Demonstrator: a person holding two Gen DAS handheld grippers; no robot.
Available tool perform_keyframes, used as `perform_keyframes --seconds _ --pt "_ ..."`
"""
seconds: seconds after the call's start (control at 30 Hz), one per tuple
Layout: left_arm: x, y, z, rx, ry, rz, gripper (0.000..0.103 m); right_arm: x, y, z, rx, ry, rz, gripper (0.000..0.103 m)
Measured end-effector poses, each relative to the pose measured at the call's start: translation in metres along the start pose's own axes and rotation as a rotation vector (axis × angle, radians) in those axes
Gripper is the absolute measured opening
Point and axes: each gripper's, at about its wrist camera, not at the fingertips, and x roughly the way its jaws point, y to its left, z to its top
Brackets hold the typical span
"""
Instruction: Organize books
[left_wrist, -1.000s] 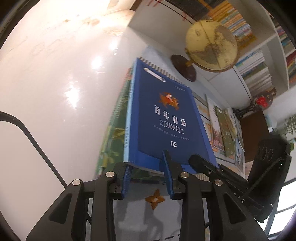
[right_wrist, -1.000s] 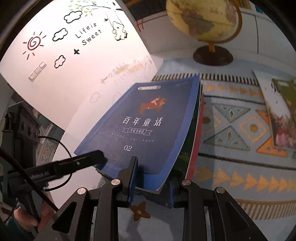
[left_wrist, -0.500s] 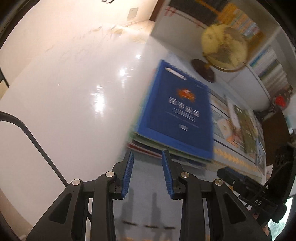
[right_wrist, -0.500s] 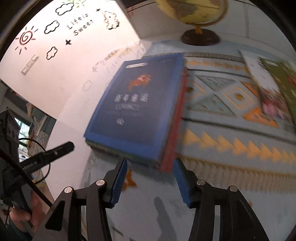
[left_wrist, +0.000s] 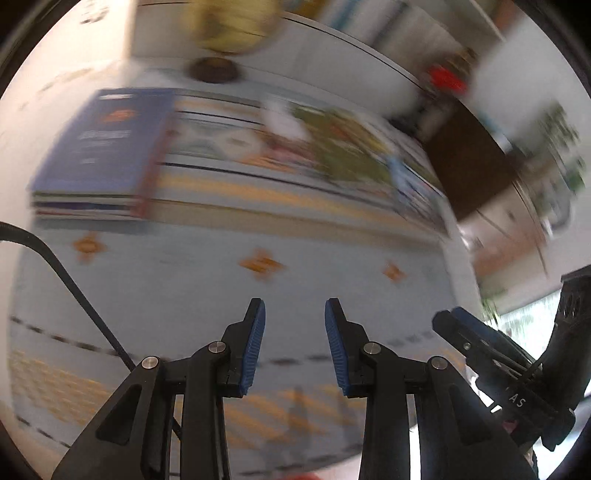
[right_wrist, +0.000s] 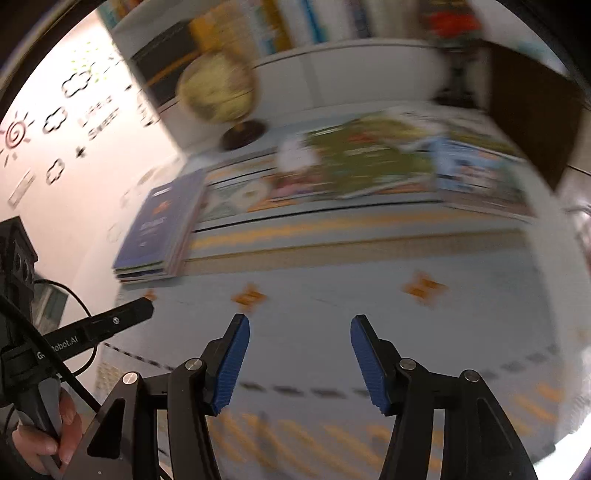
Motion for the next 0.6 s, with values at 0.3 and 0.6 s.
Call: perform_keyframes --seconds 0.3,0.6 --pt "0.004 -0.089 0.004 0.128 -0.007 -0.049 0.081 -0.057 -0.089 -0.012 0.180 -0.084 -0.054 0.056" --pt "0.082 -0.119 0.069 0.144 0.036 -0.094 0.081 -0.028 -0.144 0.016 0.238 -0.035 -0.166 0.063"
